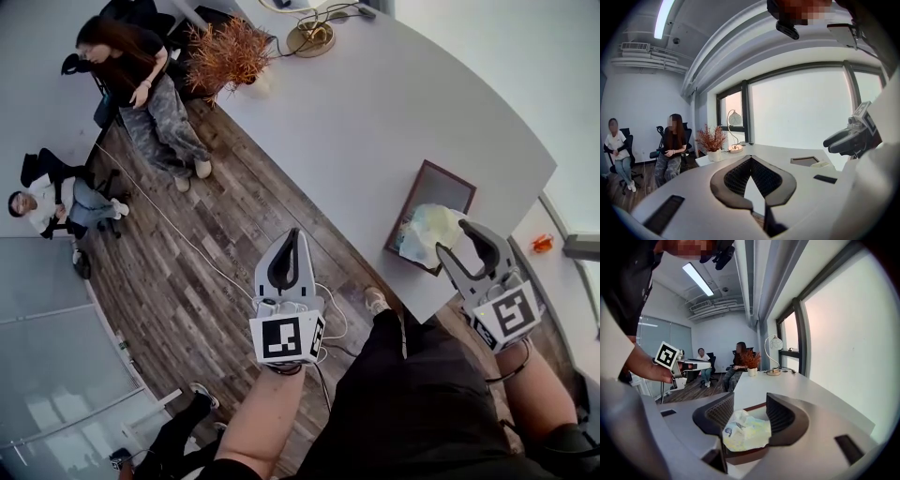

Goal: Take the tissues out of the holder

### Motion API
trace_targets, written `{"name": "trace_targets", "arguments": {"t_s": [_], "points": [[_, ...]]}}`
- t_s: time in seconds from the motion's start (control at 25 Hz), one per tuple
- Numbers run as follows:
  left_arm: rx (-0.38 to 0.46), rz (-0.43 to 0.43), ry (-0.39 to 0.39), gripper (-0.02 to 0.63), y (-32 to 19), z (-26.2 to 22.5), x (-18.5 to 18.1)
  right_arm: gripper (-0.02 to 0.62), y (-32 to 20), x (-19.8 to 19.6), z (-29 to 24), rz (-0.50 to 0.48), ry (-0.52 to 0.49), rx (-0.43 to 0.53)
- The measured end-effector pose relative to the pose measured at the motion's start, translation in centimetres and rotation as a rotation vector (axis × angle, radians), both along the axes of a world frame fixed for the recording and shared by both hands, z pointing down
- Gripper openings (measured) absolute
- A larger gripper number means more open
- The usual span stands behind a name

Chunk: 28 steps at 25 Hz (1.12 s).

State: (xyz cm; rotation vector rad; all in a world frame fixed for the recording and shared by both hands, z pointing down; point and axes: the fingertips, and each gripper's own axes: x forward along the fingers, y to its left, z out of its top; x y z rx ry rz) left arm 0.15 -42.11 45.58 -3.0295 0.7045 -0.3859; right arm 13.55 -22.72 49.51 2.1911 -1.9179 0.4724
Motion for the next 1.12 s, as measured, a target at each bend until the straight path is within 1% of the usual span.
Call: {"name": "trace_targets", "arguments": {"t_s": [0.2,0.32,0.44,0.56,0.68,0.76,0.92,1.12], "points": [[-0.006,-0.001,-0.008,0.005,0.0,0.9,0.4,0.293,-0.8,-1.2,1.7,-0.055,-0.036,-0.031],[-0.014,-0.003,-0.019,0.005,-0.2,1.8,0.5,0.322,-1.6,-2.1,2.5,-0.092,-0.026,-0.061],[-0.025,-0.003,-0.034,0.005,-0.3,2.6,0.5,0.322,-2.2,-2.5,3.4,-0.095,0.003,-0.087],[-0.033,0.001,-0.05,0.005,-0.4,3.4,0.5,0.324,-2.4,-2.3,5.0,-0.074,0.0,-0.137],[-0.04,0.0,-0.062,0.005,-0.6,4.2,0.8,0.322,-2.3,-1.4,6.5,-0.05,0.004,-0.183],[-0.035,-0.014,-0.053,0.005,-1.0,4.4,1.2,0.322,-2.1,-0.4,7.5,-0.037,0.013,-0.222],[-0.045,-0.011,-0.052,0.005,-1.0,5.1,1.6,0.321,-1.5,-0.2,8.7,-0.039,-0.018,-0.27],[-0.067,0.001,-0.063,0.005,-1.3,6.0,2.1,0.316,-1.7,-0.1,9.3,-0.054,-0.026,-0.309]]}}
